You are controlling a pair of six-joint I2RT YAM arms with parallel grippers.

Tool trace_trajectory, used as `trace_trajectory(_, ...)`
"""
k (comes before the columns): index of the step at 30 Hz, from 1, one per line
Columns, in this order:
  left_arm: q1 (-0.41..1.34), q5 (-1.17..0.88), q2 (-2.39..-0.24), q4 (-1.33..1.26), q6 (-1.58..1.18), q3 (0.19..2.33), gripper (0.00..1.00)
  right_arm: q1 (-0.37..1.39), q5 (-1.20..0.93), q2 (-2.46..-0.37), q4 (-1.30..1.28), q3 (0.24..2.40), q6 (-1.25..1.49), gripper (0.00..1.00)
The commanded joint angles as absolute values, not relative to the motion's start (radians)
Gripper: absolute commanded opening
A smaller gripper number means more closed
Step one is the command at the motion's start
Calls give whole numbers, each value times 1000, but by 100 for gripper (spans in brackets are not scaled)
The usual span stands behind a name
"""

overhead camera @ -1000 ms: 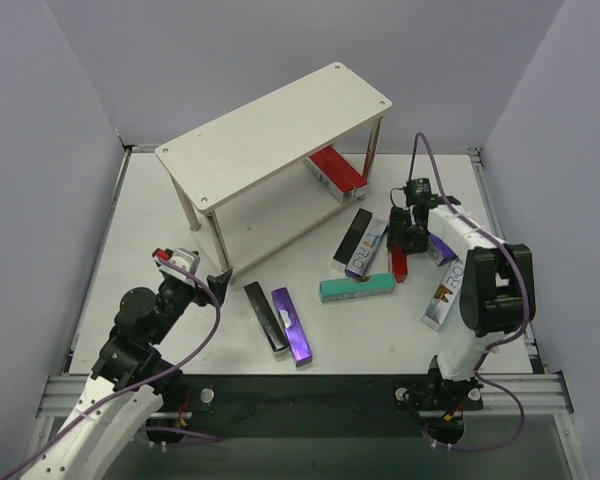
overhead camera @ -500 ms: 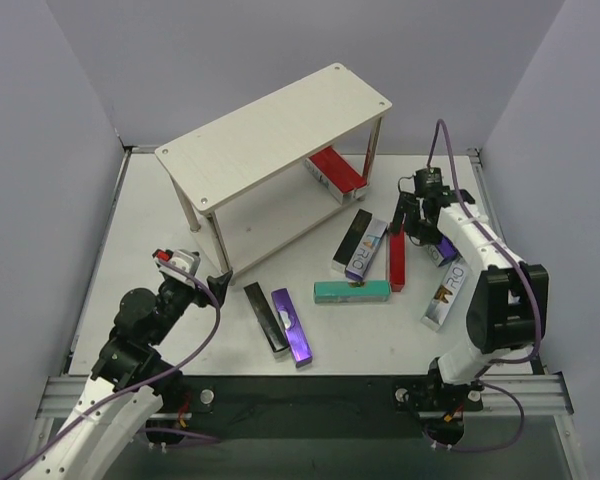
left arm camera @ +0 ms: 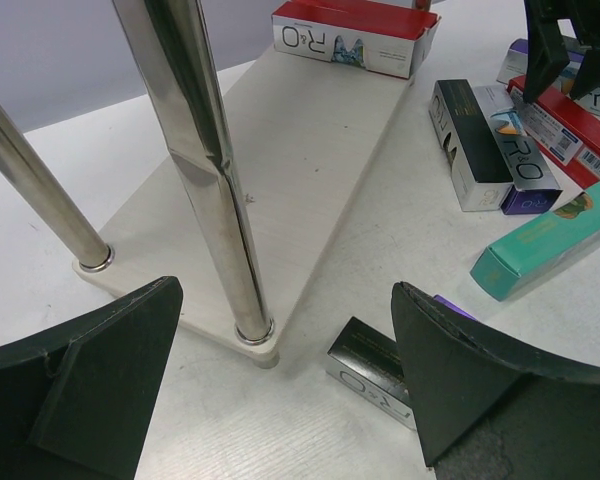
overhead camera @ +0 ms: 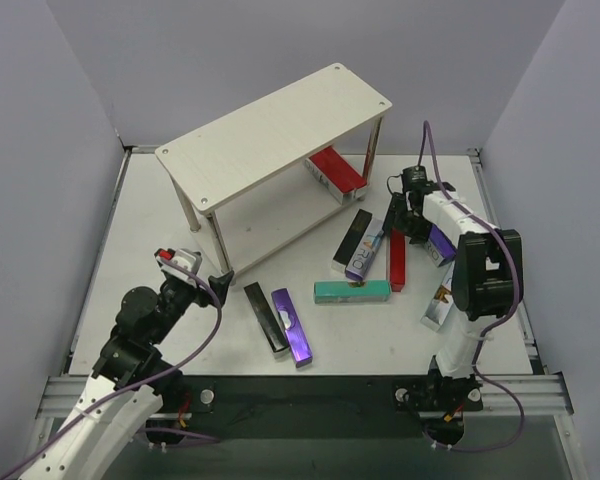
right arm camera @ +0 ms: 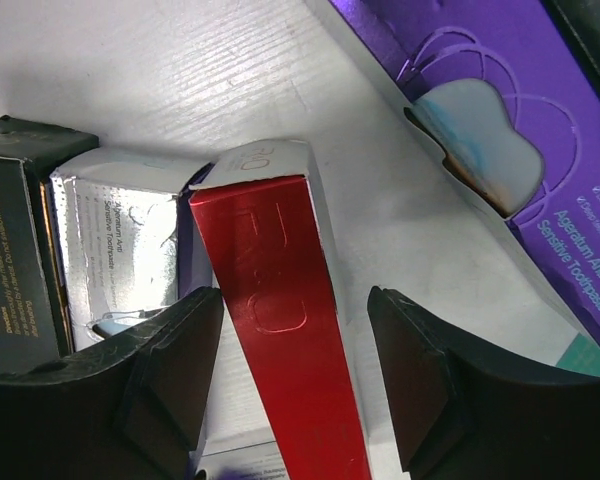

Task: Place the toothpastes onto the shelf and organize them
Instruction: Pick up the toothpaste from the center of the board.

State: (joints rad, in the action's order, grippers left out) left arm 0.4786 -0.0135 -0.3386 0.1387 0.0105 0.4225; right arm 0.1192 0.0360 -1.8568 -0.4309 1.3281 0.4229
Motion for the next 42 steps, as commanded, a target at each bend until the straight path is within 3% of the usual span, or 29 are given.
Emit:
trace_trajectory(1,485,-44,-351,84,5,434,97,121,18,-1881,-423,1358,451,60)
trace_trajectory(9,511,-69,-434,84,-81,468,97,117,-23,-1867,-399,1309,477,47)
trace_trajectory(14,563,-51,-517,104,-104,532,97,117,-28,-1827,-399,1270,503,33)
trace_trajectory(21,733,102,-610,75,-163,587,97,118,-26,-1651,-414,1149,567,21)
trace_trajectory(31,1098,377,-894,-110,-134,675,97,129,-34,-1358,-485,1013,742,16)
trace_trajectory(42,1299,379,-1317,-451,67,813,97,186,-83,-1068,-518,901,899,12)
